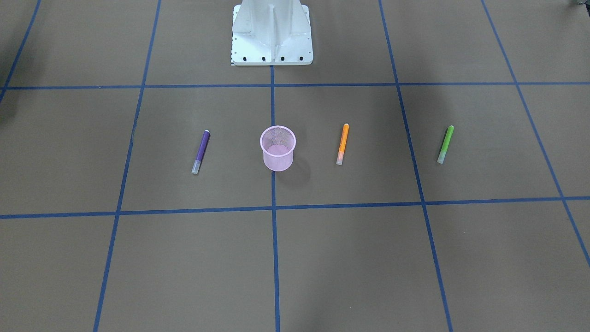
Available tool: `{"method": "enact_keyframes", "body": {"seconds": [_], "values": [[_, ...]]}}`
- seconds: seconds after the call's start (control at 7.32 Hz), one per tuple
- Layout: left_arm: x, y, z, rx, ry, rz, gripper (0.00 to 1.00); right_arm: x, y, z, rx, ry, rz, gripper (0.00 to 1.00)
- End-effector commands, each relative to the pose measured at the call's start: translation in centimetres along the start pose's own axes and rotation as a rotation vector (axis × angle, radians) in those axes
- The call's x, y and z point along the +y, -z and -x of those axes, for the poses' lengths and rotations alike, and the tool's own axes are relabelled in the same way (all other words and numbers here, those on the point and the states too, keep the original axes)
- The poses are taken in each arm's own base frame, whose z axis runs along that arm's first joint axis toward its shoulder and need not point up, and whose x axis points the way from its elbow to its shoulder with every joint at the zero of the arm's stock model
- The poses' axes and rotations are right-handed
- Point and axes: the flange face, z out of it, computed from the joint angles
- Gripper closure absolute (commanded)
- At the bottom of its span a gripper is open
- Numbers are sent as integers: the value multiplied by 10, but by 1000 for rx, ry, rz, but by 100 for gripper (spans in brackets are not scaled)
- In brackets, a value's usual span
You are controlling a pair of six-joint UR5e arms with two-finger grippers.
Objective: Collect pens into pen holder
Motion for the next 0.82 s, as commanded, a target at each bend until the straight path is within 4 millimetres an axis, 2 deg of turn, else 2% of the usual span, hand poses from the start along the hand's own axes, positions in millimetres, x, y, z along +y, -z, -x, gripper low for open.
{"method": "enact_keyframes", "body": {"seconds": [0.0, 0.14, 0.27, 0.41, 0.55, 0.68], "values": [[0, 0, 0, 0, 0, 0, 0, -27, 36, 44, -61, 65, -83, 100], [0, 0, 0, 0, 2, 0, 0, -43, 64, 76, -101, 112, -145, 100], [-1, 1, -1, 0, -3, -3, 0, -58, 103, 114, -153, 165, -223, 100], [-2, 4, -3, 1, -9, -9, 0, -84, 137, 157, -208, 222, -304, 100], [-4, 5, -4, -1, -27, -31, 0, -119, 158, 201, -282, 286, -352, 100], [-5, 4, -3, -1, -46, -54, 0, -133, 169, 233, -361, 342, -340, 100]]}}
